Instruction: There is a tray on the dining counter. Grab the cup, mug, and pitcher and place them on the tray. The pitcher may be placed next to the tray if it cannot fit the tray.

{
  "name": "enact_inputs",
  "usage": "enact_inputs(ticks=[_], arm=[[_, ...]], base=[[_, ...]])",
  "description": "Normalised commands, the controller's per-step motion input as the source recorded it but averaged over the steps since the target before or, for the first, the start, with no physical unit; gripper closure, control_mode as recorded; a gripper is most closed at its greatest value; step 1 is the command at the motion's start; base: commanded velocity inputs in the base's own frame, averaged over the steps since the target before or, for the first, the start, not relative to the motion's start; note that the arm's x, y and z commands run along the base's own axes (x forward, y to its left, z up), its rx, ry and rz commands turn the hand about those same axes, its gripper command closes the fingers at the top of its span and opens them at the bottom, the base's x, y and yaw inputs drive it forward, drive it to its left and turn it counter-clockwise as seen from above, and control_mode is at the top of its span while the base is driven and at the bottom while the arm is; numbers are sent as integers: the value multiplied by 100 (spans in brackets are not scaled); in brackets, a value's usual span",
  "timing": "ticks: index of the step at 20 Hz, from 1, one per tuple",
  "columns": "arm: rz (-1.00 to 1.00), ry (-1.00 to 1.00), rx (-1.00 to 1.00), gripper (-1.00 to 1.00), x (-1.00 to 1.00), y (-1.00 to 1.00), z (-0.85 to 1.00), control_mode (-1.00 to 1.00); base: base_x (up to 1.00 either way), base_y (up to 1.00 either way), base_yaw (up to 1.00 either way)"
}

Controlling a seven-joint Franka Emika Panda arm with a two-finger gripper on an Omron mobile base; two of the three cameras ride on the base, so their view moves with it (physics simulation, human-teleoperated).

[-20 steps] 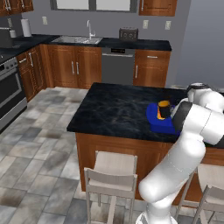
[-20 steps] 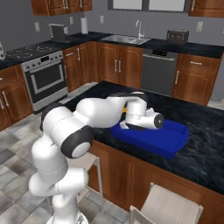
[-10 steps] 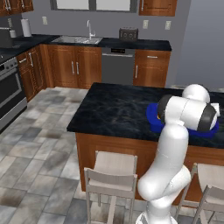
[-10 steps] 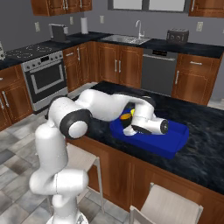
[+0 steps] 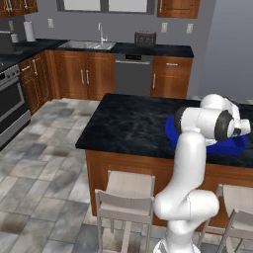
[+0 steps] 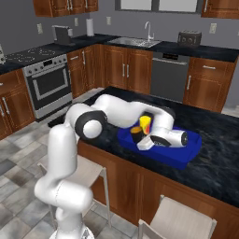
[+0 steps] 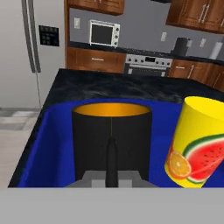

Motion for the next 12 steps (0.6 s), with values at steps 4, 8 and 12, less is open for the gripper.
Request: enact_inputs(ticks=[4,8,12], arm=[[8,1,0,100,4,0,-13,-100],[7,3,0,100,1,0,-16,-100],[5,4,0,100,0,0,-18,-100]], base=[[0,0,0],[0,0,0],[0,0,0]])
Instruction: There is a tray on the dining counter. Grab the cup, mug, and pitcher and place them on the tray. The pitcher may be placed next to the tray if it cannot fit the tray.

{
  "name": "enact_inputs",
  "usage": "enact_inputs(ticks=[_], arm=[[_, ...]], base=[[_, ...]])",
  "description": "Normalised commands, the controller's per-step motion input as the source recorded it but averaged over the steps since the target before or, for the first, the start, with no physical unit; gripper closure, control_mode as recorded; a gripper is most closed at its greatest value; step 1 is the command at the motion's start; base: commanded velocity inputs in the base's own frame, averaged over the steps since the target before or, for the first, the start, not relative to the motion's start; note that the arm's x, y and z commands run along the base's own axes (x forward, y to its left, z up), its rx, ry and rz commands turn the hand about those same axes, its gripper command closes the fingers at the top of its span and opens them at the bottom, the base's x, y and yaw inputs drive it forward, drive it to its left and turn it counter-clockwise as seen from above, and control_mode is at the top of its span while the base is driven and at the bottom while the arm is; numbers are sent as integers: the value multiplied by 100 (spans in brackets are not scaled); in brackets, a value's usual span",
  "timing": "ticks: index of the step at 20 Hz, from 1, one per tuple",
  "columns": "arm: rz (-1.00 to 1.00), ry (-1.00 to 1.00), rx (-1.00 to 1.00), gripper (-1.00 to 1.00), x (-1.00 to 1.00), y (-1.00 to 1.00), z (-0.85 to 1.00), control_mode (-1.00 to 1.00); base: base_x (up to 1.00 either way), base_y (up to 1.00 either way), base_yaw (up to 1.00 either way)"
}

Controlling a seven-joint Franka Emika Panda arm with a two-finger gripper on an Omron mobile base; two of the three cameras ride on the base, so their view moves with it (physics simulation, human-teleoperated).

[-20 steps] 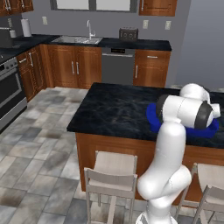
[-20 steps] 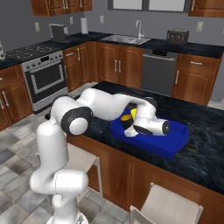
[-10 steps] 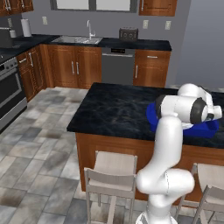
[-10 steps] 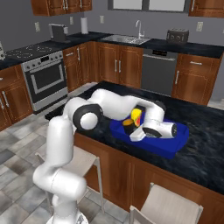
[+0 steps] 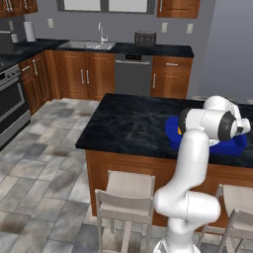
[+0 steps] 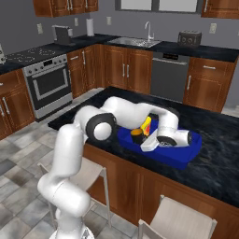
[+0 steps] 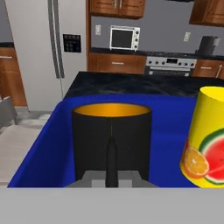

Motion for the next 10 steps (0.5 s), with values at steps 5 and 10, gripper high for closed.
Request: enact_inputs(ticks=[5,10], arm=[[2,6,0,-100,2,9,-18,-100],[1,1,0,-100,0,0,-9,-100]], base=[[0,0,0],[0,0,0]])
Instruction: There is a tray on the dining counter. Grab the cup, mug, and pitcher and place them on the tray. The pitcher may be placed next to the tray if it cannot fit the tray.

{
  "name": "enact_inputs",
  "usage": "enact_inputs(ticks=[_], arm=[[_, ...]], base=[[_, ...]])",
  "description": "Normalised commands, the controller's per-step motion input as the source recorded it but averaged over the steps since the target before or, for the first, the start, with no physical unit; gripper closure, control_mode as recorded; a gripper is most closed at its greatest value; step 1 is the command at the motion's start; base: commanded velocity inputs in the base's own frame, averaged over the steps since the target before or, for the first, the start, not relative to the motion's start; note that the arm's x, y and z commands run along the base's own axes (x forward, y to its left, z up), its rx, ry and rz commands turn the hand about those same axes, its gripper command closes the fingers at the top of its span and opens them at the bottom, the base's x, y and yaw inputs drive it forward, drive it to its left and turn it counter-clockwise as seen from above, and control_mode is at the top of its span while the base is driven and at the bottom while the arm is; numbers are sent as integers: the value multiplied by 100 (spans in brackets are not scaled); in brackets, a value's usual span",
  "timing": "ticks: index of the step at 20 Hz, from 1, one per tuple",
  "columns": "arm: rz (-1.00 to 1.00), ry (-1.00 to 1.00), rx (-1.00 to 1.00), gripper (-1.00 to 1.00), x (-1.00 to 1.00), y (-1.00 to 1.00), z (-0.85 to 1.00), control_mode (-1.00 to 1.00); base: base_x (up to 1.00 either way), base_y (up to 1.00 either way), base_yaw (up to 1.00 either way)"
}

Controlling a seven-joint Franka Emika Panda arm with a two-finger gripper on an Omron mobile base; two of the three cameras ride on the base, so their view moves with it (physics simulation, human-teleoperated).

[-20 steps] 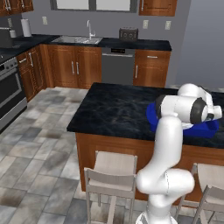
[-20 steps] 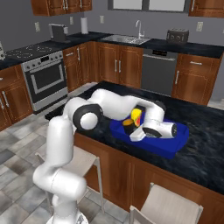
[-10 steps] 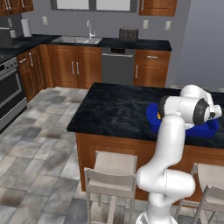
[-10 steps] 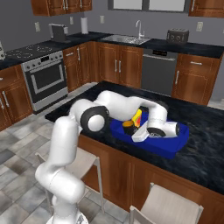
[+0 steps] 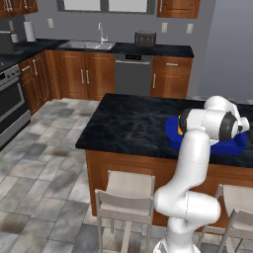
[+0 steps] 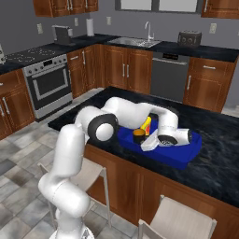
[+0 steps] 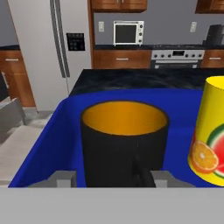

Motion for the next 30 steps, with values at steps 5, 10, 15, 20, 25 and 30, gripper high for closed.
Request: enact_inputs(ticks=[5,10,15,20,25,30], arm=[[0,0,0,-100,0,-2,0,-100],[0,0,-3,-100,0,-18,0,-100],[0,0,-6,-100,-1,-23,0,-100],[0,0,-10,-100,0,-31,0,-100],[0,-3,-11,-100,-2,-38,0,-100],[0,-15,-12,-100,-65,-8,28,-100]], base=[[0,0,0],[0,0,0],[0,0,0],[0,0,0],[0,0,0],[0,0,0]])
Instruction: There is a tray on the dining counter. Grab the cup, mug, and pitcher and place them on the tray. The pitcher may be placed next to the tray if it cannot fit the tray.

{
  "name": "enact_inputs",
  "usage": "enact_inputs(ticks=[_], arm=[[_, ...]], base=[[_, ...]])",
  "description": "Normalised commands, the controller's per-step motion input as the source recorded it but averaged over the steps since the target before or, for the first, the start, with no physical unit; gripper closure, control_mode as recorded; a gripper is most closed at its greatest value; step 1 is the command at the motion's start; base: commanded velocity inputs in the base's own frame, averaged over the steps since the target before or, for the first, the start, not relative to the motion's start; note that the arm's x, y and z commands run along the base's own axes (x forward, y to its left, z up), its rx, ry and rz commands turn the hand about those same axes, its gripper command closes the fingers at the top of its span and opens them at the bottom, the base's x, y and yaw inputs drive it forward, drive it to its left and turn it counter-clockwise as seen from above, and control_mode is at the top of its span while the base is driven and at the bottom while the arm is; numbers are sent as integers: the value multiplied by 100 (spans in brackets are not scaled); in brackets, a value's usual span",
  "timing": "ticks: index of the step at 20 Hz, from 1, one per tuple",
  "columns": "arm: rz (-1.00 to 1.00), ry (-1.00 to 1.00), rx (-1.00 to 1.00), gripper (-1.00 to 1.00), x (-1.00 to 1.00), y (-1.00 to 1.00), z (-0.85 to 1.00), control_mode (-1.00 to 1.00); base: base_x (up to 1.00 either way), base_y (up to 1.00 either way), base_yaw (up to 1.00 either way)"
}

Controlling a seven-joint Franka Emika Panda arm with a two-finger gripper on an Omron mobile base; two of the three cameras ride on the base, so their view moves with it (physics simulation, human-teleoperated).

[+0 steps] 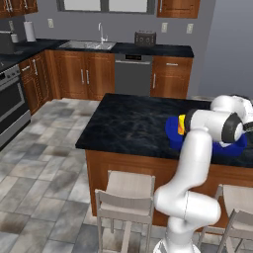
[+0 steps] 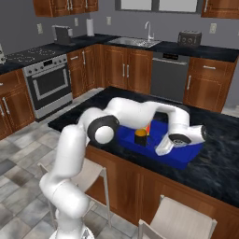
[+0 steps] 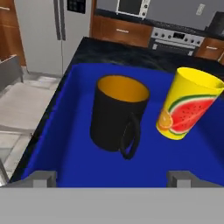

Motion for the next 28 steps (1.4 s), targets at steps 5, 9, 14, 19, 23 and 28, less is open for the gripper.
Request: enact_inputs(ticks=[5,9,14,19,23,28], arm=[[0,-28,-17,-100,-95,26,69,-100],[0,-34,-25,-100,-82,57,82,-100],[-4,-23,-27,-100,-55,76,78,-100],[-18,-5,-26,-100,-30,91,63,-100],[-12,0,-32,-100,-20,84,42,-100],[2,-6,-49,-100,-32,64,17,-100]], base=[[0,0,0],[0,0,0],[0,0,0],[0,0,0],[0,0,0],[0,0,0]])
